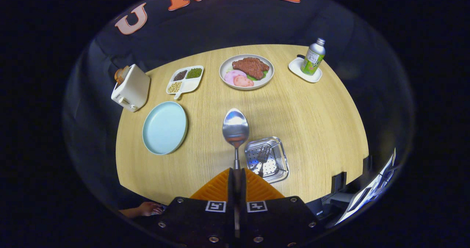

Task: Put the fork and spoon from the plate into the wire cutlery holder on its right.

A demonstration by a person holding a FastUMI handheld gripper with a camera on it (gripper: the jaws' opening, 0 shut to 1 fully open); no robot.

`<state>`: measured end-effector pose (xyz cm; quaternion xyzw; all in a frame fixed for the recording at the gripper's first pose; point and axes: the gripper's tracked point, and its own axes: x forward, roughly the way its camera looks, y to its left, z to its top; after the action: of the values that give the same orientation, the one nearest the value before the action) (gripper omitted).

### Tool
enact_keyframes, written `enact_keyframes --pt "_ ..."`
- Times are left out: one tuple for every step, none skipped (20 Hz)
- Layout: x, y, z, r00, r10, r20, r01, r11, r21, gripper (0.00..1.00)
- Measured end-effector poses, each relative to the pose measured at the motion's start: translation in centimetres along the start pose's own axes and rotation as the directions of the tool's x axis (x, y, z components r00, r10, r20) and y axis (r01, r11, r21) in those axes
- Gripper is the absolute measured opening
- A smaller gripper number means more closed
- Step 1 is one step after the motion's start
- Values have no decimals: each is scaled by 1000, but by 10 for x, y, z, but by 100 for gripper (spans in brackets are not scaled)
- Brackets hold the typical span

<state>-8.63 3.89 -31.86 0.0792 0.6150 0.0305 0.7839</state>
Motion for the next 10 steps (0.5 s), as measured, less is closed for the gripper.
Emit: enact_keyframes --pt "-1 -4 -2 1000 9 -8 -9 1000 3 7" --pt "-2 -10 -4 1000 10 -18 -10 1000 -1 6" --pt "-2 -17 -7 1000 2 -26 -2 1000 -12 6" --pt "-1 -25 -12 999 -11 -45 9 1000 -25 6" --pt "0 -32 -16 998 -20 -62 18 999 -36 6" --pt "2 -38 -20 996 -30 -78 27 999 -43 6" --pt "4 -43 -23 995 -38 -95 34 998 -51 6" --pt "7 -47 -26 993 -44 -110 38 997 -61 6" --pt "9 -51 -30 991 -50 -126 40 996 -75 6" --pt "11 -53 -32 989 -54 -136 43 995 -86 6"
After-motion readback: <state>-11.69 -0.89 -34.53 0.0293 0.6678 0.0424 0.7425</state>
